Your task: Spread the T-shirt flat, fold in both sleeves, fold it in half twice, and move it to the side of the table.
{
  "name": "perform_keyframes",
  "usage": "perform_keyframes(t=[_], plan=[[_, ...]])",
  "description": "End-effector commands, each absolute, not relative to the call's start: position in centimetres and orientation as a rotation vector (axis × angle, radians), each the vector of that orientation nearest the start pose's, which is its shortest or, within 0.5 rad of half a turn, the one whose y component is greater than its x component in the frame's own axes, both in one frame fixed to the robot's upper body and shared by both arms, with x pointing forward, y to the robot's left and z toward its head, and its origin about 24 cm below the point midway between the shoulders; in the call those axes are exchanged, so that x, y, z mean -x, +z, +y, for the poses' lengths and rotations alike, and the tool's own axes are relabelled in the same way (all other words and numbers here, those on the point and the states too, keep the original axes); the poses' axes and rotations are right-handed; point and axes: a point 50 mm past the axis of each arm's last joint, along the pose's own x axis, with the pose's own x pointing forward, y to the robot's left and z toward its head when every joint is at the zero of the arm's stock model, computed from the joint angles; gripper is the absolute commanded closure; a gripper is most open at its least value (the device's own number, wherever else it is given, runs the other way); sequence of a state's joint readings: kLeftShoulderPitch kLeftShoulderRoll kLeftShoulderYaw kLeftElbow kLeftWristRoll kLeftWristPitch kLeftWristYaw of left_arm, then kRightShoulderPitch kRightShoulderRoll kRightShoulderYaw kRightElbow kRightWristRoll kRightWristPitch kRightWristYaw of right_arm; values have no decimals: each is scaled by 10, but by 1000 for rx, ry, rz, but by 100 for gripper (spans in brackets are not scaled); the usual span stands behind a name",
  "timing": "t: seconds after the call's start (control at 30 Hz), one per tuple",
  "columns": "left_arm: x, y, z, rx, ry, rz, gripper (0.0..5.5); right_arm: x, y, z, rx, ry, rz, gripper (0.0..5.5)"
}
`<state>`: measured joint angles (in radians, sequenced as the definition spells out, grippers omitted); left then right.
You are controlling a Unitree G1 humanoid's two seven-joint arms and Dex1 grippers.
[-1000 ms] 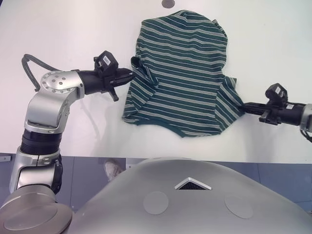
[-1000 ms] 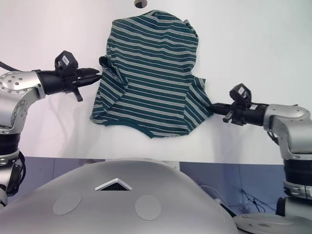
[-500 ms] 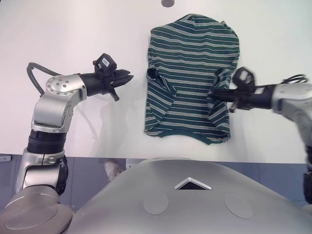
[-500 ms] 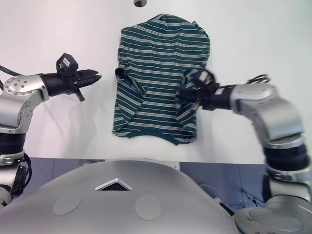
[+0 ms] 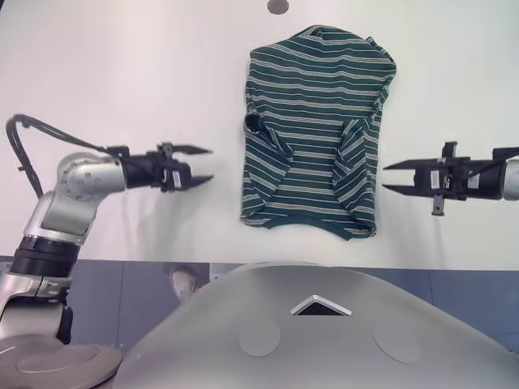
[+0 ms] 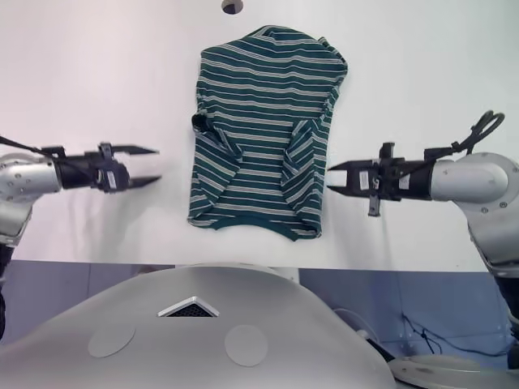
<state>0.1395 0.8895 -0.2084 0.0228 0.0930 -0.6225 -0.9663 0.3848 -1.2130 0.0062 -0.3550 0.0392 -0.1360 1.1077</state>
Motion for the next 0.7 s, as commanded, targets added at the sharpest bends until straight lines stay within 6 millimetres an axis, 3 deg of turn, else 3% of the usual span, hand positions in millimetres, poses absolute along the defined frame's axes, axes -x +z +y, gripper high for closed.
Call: perform_keyframes(t=[0.03,0.23,0.33,0.5,0.57,0.7], plan=[[-155,21,226,-1069,-1529,159,301,-137,74,-252,1070,1476,541,403],[-172,3,210,-1145,-1606,61,301,-146,44,-238,1146,1422,289,403],[-182,2,200,-1167,-1642,5,301,-146,33,-231,1183,1485,250,403],[-180,-1,183,-1218,-1789,-80,299,-137,25,-230,1222,1634,260,500],[-179,-5,180,-1223,-1822,-70,344,-138,26,-231,1208,1637,277,549],[-174,-7,181,-1023,-1798,154,428,-142,34,-234,970,1578,461,550]])
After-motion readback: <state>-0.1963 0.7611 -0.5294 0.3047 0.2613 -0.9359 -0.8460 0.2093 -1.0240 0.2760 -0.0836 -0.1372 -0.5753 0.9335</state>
